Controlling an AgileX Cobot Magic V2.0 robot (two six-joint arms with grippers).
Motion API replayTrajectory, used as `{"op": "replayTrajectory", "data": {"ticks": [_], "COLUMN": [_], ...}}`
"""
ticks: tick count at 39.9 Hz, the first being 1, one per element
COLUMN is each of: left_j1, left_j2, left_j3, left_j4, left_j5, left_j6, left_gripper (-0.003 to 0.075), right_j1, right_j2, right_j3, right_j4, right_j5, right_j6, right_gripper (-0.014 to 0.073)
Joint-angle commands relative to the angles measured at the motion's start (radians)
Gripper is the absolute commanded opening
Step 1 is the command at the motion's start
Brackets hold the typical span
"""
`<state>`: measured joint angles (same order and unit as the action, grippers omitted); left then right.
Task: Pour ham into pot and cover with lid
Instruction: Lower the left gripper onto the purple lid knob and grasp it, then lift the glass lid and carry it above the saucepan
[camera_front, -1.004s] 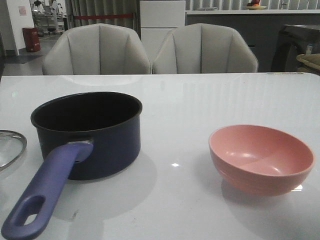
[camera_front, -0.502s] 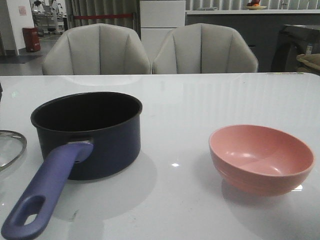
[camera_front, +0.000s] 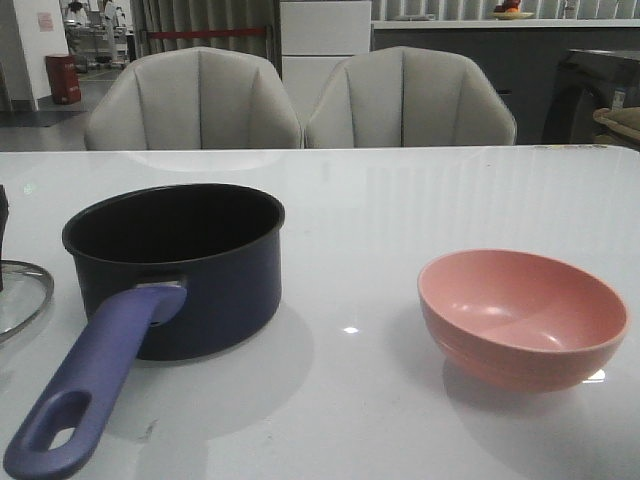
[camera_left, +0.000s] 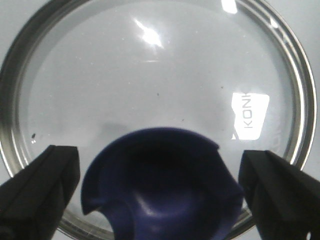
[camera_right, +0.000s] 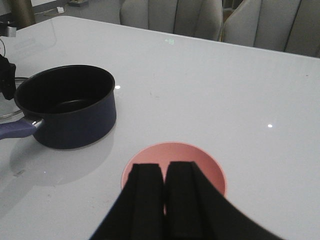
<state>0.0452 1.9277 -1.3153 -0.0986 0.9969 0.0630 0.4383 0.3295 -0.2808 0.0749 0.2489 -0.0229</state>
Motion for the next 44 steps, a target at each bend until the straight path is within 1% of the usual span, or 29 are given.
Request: {"op": "replayTrajectory", "data": {"ticks": [1, 6, 14, 17, 21, 26, 33, 39, 44], "left_j1": [-0.001, -0.001, -0.001, -0.001, -0.001, -0.001, -0.001, -0.001, -0.001], "left_j2": [-0.026, -0.026, -0.026, -0.026, -0.026, -0.026, -0.026, -0.030, -0.059], "left_j3": [-0.023, -0.044, -0.065, -0.065, -0.065, -0.065, -0.068, -0.106, -0.122], "left_j4": [-0.020, -0.020, -0.030, -0.039, -0.046, -0.048, -0.048, -0.048, -0.048], "left_j5": [-0.009, 0.003, 0.024, 0.024, 0.028, 0.041, 0.053, 0.097, 0.097], "left_j6": [0.004, 0.004, 0.004, 0.004, 0.002, 0.002, 0.002, 0.002, 0.002], "left_gripper": [0.0667, 0.0566, 0.0338, 0.0279, 0.0222, 0.0197, 0.0196, 0.0196, 0.0196], "right_j1": [0.002, 0.002, 0.002, 0.002, 0.002, 0.002, 0.002, 0.002, 0.002], "right_j2": [0.005, 0.005, 0.005, 0.005, 0.005, 0.005, 0.005, 0.005, 0.005], "right_j3": [-0.028, -0.028, -0.028, -0.028, -0.028, -0.028, -0.028, -0.028, -0.028], "right_j4": [-0.008, -0.008, -0.008, -0.008, -0.008, -0.008, -0.008, -0.008, -0.008], "right_j5": [-0.075, -0.075, -0.075, -0.075, -0.075, -0.075, -0.075, -0.075, -0.075], "right_j6": [-0.007, -0.007, -0.007, -0.007, -0.007, -0.007, -0.007, -0.007, -0.007], "right_gripper": [0.0148, 0.0148, 0.0148, 0.0148, 0.0148, 0.0148, 0.0148, 0.0148, 0.0148]}}
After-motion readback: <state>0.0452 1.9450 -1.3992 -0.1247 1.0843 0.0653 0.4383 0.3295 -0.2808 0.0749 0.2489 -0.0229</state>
